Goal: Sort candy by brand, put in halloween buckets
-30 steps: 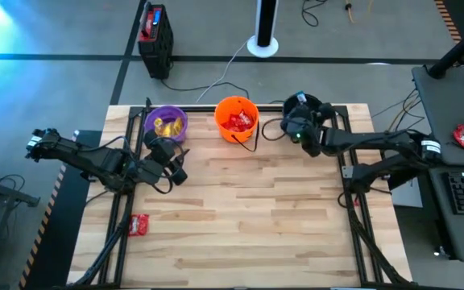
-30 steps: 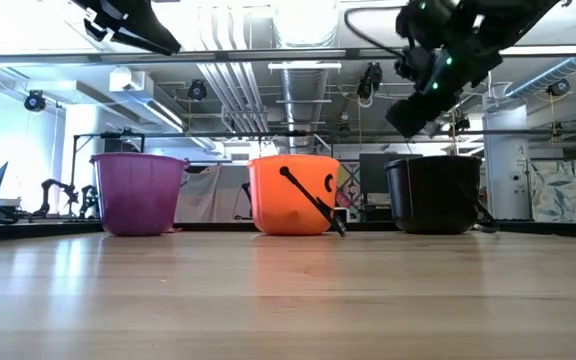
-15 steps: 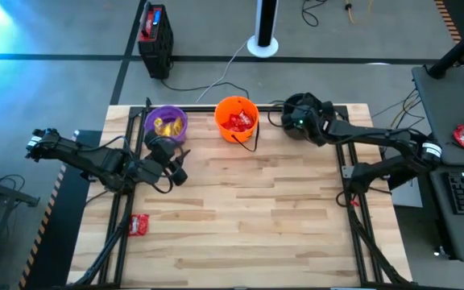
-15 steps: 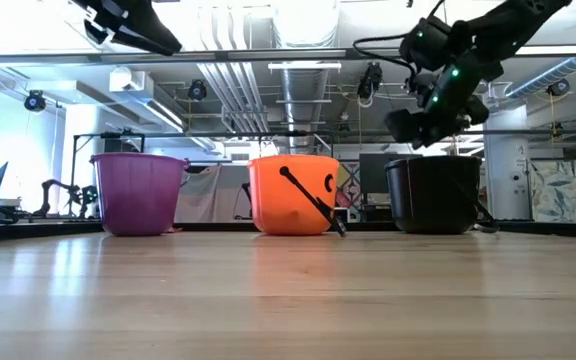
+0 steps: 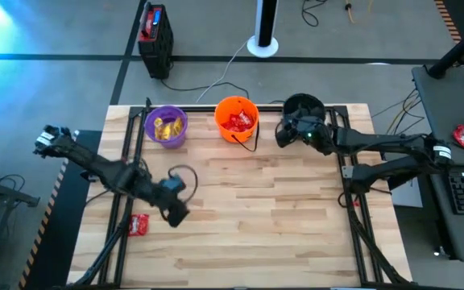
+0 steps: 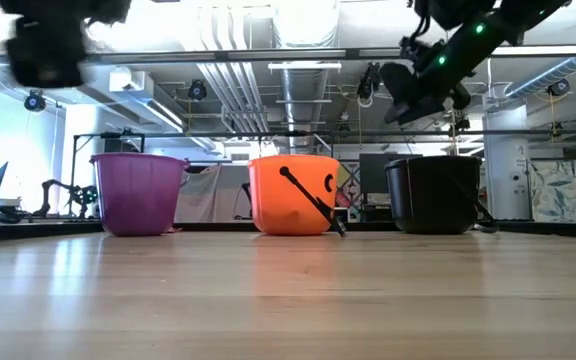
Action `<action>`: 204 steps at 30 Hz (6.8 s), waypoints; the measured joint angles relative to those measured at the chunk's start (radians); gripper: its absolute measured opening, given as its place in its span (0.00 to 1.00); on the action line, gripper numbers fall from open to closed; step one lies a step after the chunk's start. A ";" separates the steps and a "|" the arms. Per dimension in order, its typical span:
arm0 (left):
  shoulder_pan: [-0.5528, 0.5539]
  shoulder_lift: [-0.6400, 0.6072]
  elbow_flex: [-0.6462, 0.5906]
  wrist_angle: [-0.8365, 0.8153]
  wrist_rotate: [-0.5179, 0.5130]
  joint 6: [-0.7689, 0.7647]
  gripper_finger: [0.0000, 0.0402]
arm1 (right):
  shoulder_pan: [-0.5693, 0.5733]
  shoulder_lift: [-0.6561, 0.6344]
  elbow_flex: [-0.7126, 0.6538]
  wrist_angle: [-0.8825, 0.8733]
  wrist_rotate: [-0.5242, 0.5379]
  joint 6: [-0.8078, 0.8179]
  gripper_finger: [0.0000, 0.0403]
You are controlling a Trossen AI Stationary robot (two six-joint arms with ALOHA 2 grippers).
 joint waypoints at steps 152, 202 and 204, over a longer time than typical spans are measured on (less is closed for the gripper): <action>-0.084 0.222 -0.112 0.623 -0.475 0.760 0.48 | 0.461 0.642 0.412 0.222 -0.676 -0.525 0.04; 0.366 -0.225 -0.015 0.205 -0.428 1.049 0.42 | -0.139 0.571 0.410 0.228 -0.474 -0.352 0.38; 0.366 -0.218 -0.002 0.202 -0.466 1.041 0.42 | -0.139 0.558 0.410 0.218 -0.474 -0.340 0.42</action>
